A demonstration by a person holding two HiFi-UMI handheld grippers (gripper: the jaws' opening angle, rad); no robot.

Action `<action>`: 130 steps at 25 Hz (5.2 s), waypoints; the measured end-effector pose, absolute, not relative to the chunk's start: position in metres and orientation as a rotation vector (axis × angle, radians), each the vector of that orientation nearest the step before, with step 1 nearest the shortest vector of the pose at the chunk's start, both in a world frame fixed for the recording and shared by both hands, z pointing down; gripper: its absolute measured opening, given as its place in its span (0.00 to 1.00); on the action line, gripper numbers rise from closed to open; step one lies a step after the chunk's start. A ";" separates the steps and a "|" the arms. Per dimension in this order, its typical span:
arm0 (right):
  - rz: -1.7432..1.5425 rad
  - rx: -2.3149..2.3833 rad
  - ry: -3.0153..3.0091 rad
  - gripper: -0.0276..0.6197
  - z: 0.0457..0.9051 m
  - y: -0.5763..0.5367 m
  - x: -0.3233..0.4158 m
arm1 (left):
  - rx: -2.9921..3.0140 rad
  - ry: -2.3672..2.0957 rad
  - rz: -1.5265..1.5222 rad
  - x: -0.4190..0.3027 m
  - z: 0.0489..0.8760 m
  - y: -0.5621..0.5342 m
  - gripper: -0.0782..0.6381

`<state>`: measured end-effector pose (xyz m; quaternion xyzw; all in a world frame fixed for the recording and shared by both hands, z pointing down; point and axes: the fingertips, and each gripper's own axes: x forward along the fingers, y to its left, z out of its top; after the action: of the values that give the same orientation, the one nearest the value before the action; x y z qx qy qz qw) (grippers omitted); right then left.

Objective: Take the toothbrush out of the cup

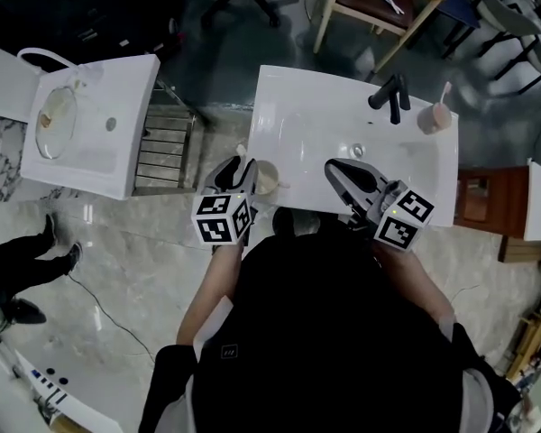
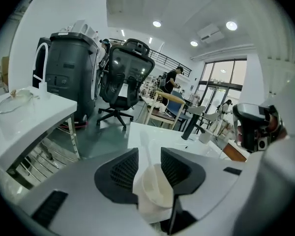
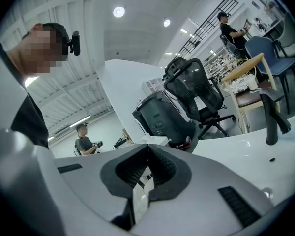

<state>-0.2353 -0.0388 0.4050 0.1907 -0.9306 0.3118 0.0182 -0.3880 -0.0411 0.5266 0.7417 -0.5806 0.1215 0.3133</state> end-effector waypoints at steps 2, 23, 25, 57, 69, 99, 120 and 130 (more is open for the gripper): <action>0.969 0.602 -2.887 0.09 0.406 -0.040 -0.234 | 1.947 -1.520 0.334 -0.388 0.533 -0.045 0.32; 1.044 0.626 -2.961 0.09 0.392 -0.079 -0.163 | 1.971 -1.672 0.350 -0.363 0.485 -0.065 0.16; 1.067 0.632 -2.969 0.09 0.391 -0.084 -0.147 | 1.975 -1.713 0.354 -0.356 0.472 -0.066 0.16; 1.093 0.661 -2.926 0.09 0.415 -0.132 -0.018 | 2.022 -1.462 0.703 -0.290 0.460 -0.205 0.16; 1.128 0.607 -2.835 0.09 0.434 -0.153 -0.085 | 1.912 -1.258 0.888 -0.341 0.570 -0.237 0.16; 1.084 0.716 -2.741 0.09 0.447 -0.152 -0.099 | 1.699 -1.119 0.707 -0.342 0.665 -0.264 0.15; 0.963 0.624 -2.707 0.09 0.459 -0.142 -0.166 | 1.679 -1.201 0.439 -0.348 0.657 -0.273 0.15; 0.984 0.671 -2.692 0.09 0.460 -0.149 -0.175 | 1.659 -1.230 0.441 -0.351 0.661 -0.276 0.20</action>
<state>-0.1747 -0.1486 0.4602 0.2267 -0.9100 0.3328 0.0988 -0.3514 -0.2764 0.6608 0.6838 -0.5070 0.1817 0.4923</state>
